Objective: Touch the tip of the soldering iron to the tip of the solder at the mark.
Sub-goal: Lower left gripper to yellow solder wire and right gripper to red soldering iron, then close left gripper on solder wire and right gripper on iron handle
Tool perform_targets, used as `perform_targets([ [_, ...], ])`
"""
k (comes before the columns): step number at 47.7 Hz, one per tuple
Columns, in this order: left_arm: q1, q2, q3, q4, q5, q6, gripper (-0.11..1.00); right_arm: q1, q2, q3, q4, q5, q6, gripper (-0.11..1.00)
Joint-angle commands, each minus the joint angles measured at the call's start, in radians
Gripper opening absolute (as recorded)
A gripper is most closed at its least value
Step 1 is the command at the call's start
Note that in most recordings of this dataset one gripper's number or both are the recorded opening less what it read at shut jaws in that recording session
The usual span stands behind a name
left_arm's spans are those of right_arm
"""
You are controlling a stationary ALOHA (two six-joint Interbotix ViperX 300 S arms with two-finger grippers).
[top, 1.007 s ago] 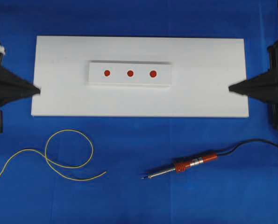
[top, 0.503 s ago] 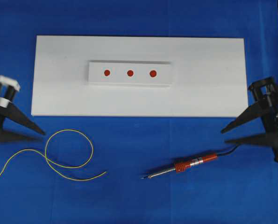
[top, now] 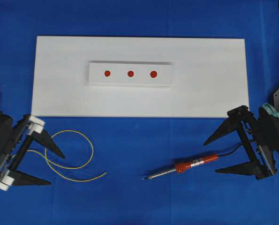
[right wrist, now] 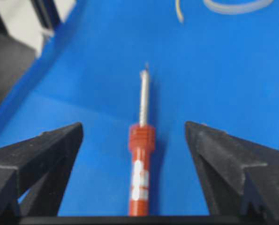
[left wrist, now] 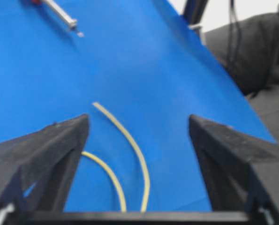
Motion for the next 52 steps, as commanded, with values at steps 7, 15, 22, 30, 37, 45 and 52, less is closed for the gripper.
perform_targets([
  [7, -0.018, 0.190, -0.023, -0.002, -0.173, -0.002, 0.80, 0.048, 0.190, 0.011, 0.078, -0.232, -0.002, 0.89],
  [15, -0.028, 0.293, -0.038, -0.005, -0.219, -0.002, 0.79, 0.055, 0.342, -0.040, 0.121, -0.264, -0.002, 0.89],
  [22, -0.034, 0.351, -0.049, -0.005, -0.245, -0.002, 0.79, 0.061, 0.456, -0.071, 0.170, -0.276, -0.002, 0.88],
  [30, -0.058, 0.400, -0.063, -0.006, -0.261, -0.002, 0.78, 0.074, 0.512, -0.083, 0.189, -0.311, -0.002, 0.87],
  [37, -0.064, 0.449, -0.081, -0.008, -0.264, -0.002, 0.77, 0.080, 0.531, -0.083, 0.201, -0.325, -0.002, 0.83],
  [45, -0.064, 0.508, -0.097, -0.011, -0.264, -0.002, 0.71, 0.080, 0.535, -0.086, 0.201, -0.327, -0.002, 0.78],
  [52, -0.063, 0.543, -0.103, -0.012, -0.264, 0.000, 0.63, 0.081, 0.575, -0.103, 0.201, -0.327, -0.002, 0.75],
])
